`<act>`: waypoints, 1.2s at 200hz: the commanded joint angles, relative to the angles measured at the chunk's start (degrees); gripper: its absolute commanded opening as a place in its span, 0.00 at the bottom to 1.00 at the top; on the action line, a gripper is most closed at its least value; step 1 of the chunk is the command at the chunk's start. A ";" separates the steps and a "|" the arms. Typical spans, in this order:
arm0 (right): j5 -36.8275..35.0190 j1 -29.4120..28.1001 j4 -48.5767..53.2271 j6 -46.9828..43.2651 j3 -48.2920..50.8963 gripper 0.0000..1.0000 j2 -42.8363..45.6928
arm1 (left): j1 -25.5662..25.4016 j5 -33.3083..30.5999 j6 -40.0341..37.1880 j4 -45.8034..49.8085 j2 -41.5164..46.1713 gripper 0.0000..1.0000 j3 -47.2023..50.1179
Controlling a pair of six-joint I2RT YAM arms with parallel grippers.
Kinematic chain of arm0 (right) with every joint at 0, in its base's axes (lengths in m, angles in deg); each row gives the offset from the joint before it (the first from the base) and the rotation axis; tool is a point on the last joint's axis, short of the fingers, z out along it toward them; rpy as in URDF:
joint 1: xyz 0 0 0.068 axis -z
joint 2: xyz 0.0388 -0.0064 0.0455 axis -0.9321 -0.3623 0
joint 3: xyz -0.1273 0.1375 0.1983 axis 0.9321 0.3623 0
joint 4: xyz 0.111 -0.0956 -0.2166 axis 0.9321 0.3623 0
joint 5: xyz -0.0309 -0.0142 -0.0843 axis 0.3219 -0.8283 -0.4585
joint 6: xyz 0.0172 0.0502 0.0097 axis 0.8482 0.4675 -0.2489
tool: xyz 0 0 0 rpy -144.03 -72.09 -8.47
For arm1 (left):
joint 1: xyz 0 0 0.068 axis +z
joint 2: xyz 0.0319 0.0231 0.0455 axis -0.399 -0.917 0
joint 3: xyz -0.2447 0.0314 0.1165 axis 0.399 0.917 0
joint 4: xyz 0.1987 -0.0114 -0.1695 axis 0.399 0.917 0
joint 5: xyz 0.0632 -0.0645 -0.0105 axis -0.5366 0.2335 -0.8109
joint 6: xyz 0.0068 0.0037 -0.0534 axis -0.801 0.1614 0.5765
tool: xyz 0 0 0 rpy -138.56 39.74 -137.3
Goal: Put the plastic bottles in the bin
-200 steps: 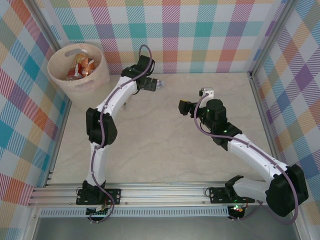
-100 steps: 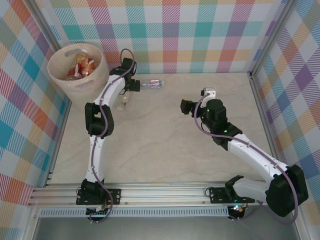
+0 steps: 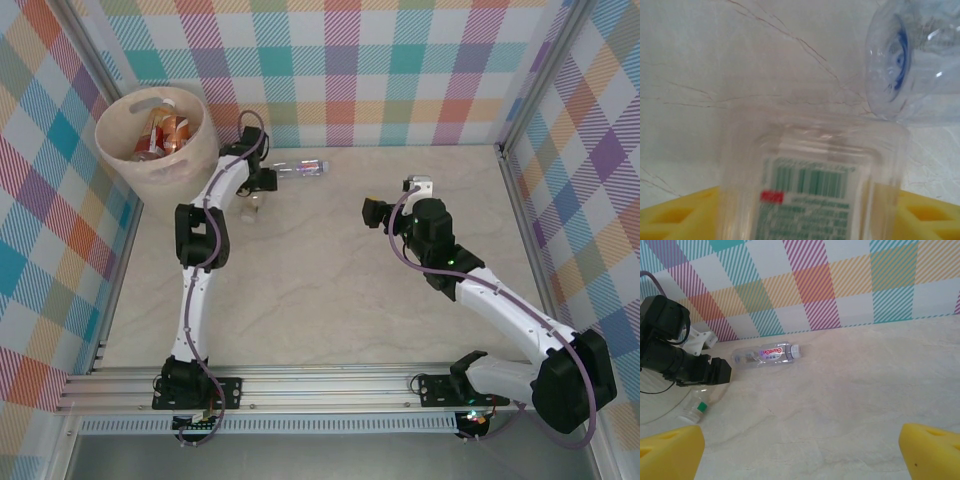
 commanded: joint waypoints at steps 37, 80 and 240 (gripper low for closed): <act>-0.83 0.43 -0.01 1.01 -1.90 1.00 -0.93 | -1.18 0.89 -0.51 -6.73 15.35 0.59 12.69; -0.80 0.64 0.03 1.13 -3.74 1.00 -3.38 | -3.15 10.98 2.81 -11.41 32.76 0.58 20.50; 0.23 0.94 0.41 4.69 -5.64 1.00 -7.63 | 8.62 -6.45 -20.26 -39.30 48.58 0.57 21.56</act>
